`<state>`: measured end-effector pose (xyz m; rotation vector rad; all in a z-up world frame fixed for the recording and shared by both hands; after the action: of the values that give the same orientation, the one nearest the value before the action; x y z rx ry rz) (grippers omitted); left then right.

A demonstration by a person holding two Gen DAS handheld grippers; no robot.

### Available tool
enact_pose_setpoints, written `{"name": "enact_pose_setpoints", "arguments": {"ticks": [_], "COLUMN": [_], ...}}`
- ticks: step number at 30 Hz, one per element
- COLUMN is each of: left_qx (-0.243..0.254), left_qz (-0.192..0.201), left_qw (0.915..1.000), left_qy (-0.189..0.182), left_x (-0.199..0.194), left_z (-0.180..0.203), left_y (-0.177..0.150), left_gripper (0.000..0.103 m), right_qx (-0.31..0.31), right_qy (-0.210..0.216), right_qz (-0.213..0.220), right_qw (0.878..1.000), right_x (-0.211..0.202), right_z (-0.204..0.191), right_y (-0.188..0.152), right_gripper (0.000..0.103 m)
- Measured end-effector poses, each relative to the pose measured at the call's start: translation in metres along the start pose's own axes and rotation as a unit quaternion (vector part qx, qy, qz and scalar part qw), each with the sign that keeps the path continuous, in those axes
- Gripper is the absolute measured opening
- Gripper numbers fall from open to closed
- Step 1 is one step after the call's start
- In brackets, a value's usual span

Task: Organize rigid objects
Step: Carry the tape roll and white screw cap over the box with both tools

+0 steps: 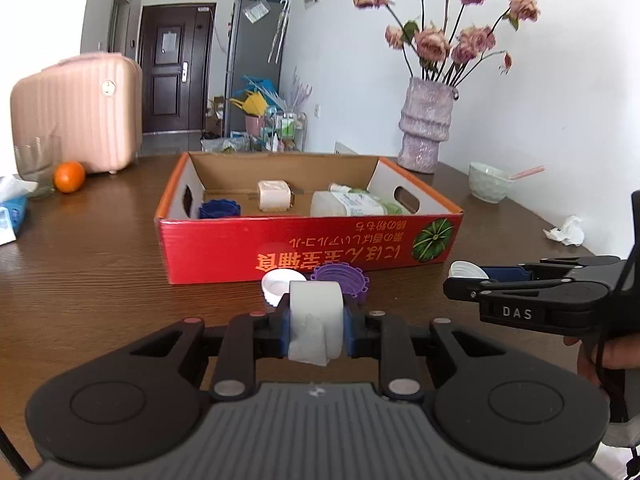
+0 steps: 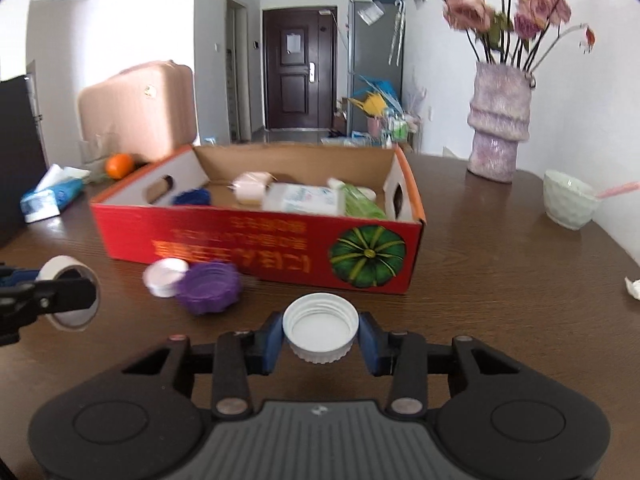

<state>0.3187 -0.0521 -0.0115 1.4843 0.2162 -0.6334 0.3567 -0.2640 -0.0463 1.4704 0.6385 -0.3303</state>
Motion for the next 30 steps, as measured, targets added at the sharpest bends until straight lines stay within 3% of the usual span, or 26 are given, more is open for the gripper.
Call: {"name": "enact_pose_setpoints", "arguments": {"ticks": [7,16,23,30], "left_qx": [-0.014,-0.009,-0.013,-0.015], "left_qz": [0.028,0.056,0.061,0.050], "left_qw": [0.9994,0.9983,0.9980,0.9986], "left_qy": [0.018,0.012,0.008,0.008], "left_x": [-0.051,-0.096,-0.104,-0.095], "left_z": [-0.007,0.001,0.003,-0.002], "left_y": [-0.005,-0.011,-0.014,-0.016], "left_gripper": [0.024,0.024,0.024,0.024], "right_qx": [-0.020,-0.036,-0.036,-0.033], "right_qy": [0.007,0.010,0.008,0.014], "right_qz": [0.034,0.073,0.084,0.081], "right_qw": [0.999,0.997,0.996,0.996], "right_x": [-0.054,-0.110,-0.129,-0.123], "right_z": [-0.022,-0.039,-0.041,-0.043], "right_y": [0.001,-0.001,-0.006,-0.008], "right_gripper": [0.040,0.040,0.040,0.040]}}
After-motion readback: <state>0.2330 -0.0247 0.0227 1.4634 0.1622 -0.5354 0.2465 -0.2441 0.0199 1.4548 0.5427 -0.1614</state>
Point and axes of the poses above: each gripper's, at about its wrist camera, not at the fingertips, and x roughly the way its jaws point, z to its right, y to its top, the point moved 1 cm from there along x, roughly the way its jaws point, and after that the axes turned 1 degree about -z, right-handed, at the moved point
